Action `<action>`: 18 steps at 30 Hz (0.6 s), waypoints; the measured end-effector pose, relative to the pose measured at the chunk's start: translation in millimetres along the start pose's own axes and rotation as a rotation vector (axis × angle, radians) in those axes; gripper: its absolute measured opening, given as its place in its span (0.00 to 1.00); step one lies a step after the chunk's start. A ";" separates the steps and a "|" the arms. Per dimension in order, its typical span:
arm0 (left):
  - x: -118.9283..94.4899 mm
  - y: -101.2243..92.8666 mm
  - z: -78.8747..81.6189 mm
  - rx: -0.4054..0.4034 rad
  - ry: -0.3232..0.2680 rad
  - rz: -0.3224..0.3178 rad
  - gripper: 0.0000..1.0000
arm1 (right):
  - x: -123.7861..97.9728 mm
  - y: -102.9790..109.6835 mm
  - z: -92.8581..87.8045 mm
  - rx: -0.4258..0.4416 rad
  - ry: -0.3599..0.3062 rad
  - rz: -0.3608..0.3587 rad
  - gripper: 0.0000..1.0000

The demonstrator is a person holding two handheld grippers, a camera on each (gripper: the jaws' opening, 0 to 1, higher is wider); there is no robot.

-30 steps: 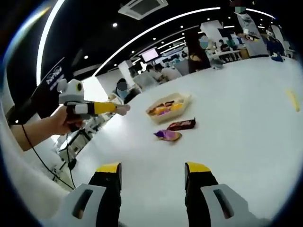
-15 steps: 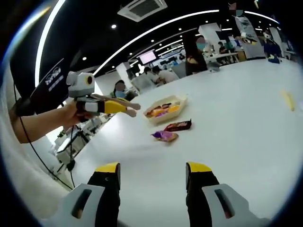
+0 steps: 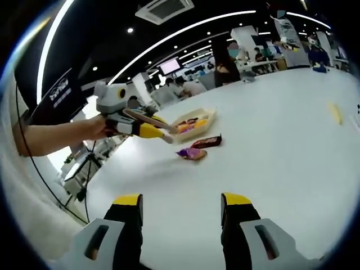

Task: Place the target food into the container with the food tongs after gripping and lifting it, then release it inside without dropping or visibly crushing the food.

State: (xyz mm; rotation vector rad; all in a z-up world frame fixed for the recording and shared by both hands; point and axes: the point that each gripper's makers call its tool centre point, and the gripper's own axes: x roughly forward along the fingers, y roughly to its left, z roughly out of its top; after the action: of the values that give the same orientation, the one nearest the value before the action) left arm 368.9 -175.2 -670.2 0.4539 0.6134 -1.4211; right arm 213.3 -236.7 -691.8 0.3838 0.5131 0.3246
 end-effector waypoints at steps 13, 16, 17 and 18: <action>34.7 4.9 -17.0 0.131 0.134 -0.081 0.25 | -7.4 -18.1 1.1 0.043 -0.004 -0.054 0.55; 38.7 4.7 -17.8 0.138 0.143 -0.095 0.25 | -9.0 -21.0 0.0 0.053 -0.004 -0.066 0.55; 39.5 4.5 -18.8 0.140 0.149 -0.098 0.25 | -9.5 -21.8 -0.5 0.057 -0.003 -0.069 0.55; 40.3 4.7 -19.8 0.144 0.153 -0.100 0.25 | -9.9 -22.3 -0.7 0.059 -0.004 -0.070 0.55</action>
State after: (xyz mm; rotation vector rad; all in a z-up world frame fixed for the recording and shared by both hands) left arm 372.7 -193.1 -711.4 0.6579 0.6667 -1.5410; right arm 209.4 -260.0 -697.9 0.4229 0.5316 0.2409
